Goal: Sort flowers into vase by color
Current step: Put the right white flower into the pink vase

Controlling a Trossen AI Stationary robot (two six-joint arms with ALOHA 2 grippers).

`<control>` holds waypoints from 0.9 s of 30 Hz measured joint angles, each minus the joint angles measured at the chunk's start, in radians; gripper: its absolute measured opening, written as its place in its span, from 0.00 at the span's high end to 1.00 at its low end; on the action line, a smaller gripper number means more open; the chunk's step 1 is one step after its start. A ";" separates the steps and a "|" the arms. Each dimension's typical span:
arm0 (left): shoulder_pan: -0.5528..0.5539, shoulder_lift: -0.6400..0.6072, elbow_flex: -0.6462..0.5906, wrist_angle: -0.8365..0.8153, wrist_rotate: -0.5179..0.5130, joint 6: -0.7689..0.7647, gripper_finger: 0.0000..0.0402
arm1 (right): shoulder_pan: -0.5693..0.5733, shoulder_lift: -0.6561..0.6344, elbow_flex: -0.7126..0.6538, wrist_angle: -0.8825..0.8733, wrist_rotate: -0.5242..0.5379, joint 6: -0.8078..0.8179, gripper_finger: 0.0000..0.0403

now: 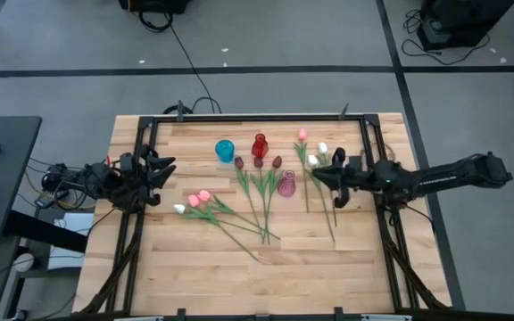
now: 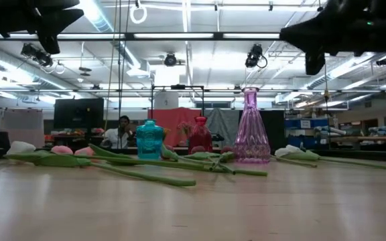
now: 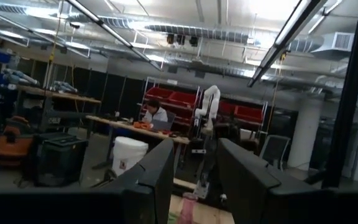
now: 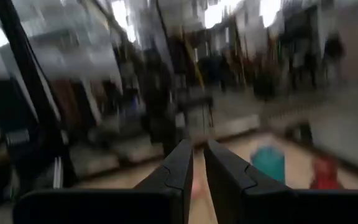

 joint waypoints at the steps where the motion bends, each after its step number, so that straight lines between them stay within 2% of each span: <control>1: 0.000 0.003 0.007 -0.015 -0.003 -0.002 0.67 | 0.000 0.010 0.053 -0.135 0.017 0.010 0.86; 4: 0.000 0.037 0.050 -0.079 -0.041 -0.020 0.67 | 0.000 0.077 0.220 -0.491 0.068 0.047 0.86; 9: 0.000 0.143 0.124 -0.224 -0.098 -0.077 0.67 | 0.001 0.210 0.441 -0.875 0.143 0.151 0.86; 12: 0.000 0.200 0.134 -0.221 -0.112 -0.077 0.67 | -0.006 0.273 0.530 -1.107 0.181 0.262 0.85; 15: 0.000 0.240 0.134 -0.208 -0.112 -0.061 0.67 | -0.026 0.327 0.565 -1.298 0.204 0.348 0.82; 21: 0.000 0.280 0.135 -0.204 -0.130 -0.055 0.67 | -0.161 0.412 0.546 -1.420 0.191 0.429 0.66; 24: 0.000 0.283 0.135 -0.202 -0.138 -0.055 0.67 | -0.254 0.451 0.537 -1.413 0.148 0.415 0.61; 27: 0.000 0.282 0.135 -0.214 -0.139 -0.055 0.67 | -0.321 0.499 0.536 -1.412 0.060 0.410 0.61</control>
